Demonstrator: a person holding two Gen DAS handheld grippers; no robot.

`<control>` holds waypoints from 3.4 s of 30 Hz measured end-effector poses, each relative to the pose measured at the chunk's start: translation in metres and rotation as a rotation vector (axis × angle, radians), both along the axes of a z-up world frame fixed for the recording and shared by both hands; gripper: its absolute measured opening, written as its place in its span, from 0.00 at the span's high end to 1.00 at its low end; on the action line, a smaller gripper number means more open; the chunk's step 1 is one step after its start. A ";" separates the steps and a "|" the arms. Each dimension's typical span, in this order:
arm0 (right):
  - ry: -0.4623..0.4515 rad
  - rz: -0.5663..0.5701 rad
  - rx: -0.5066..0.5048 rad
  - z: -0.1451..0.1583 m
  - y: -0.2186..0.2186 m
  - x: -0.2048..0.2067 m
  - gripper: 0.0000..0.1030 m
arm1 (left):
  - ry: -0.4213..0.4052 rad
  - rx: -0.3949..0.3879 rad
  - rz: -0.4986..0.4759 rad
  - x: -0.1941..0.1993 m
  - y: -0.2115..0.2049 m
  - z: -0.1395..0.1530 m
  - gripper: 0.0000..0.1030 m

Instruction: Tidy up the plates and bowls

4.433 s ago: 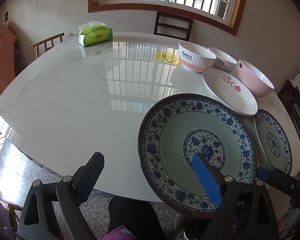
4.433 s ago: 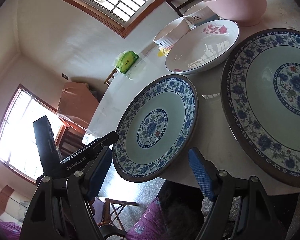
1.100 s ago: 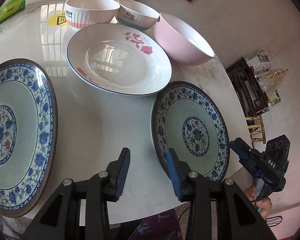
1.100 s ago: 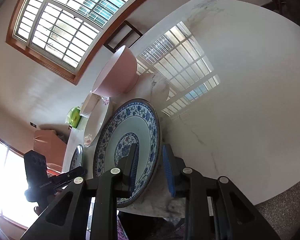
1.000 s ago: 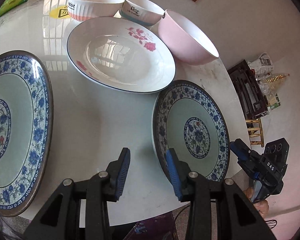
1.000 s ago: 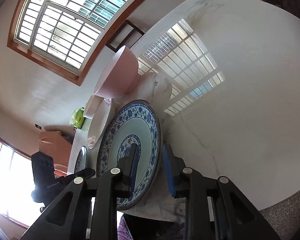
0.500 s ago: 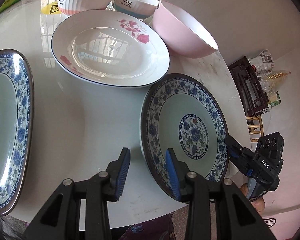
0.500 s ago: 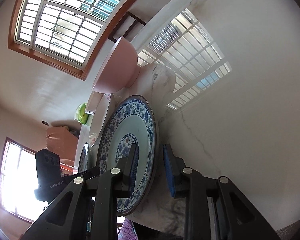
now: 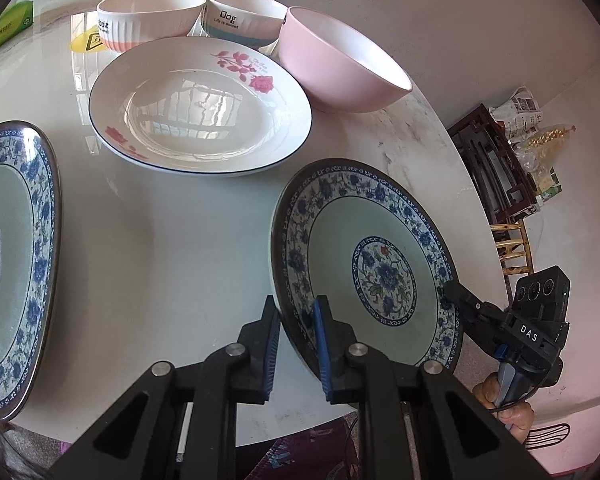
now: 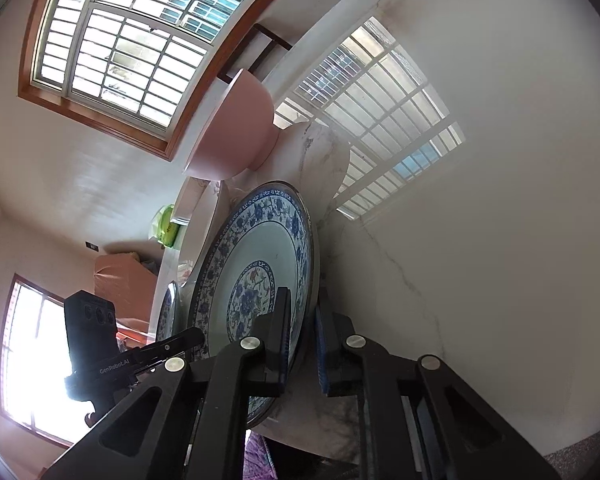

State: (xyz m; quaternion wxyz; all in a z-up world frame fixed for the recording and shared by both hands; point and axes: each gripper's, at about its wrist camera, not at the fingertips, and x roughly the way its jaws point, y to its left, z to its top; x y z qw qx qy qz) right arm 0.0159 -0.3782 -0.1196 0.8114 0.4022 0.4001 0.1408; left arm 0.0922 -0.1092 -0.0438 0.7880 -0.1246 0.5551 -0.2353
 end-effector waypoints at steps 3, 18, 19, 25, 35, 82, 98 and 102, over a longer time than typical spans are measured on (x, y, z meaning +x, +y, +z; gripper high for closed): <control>-0.016 -0.002 0.018 0.002 0.002 -0.012 0.88 | 0.007 -0.010 0.002 -0.005 0.005 0.001 0.84; -0.043 0.027 0.038 0.011 0.028 -0.037 0.87 | -0.086 0.003 0.034 -0.041 0.032 0.021 0.84; -0.046 0.032 0.037 0.012 0.031 -0.038 0.87 | -0.092 0.003 0.042 -0.044 0.035 0.023 0.84; -0.056 0.073 0.046 0.013 0.048 -0.032 0.86 | -0.099 -0.006 0.087 -0.053 0.058 0.026 0.84; -0.069 0.159 0.046 0.018 0.086 -0.014 0.86 | -0.138 -0.005 0.183 -0.065 0.105 0.033 0.84; -0.040 0.438 -0.079 0.027 0.260 0.085 0.84 | -0.127 -0.015 0.513 -0.046 0.271 0.009 0.83; -0.033 0.442 -0.106 0.029 0.267 0.087 0.84 | -0.127 -0.004 0.525 -0.039 0.276 0.006 0.83; -0.036 0.440 -0.122 0.030 0.270 0.085 0.84 | -0.137 0.004 0.525 -0.038 0.276 0.007 0.83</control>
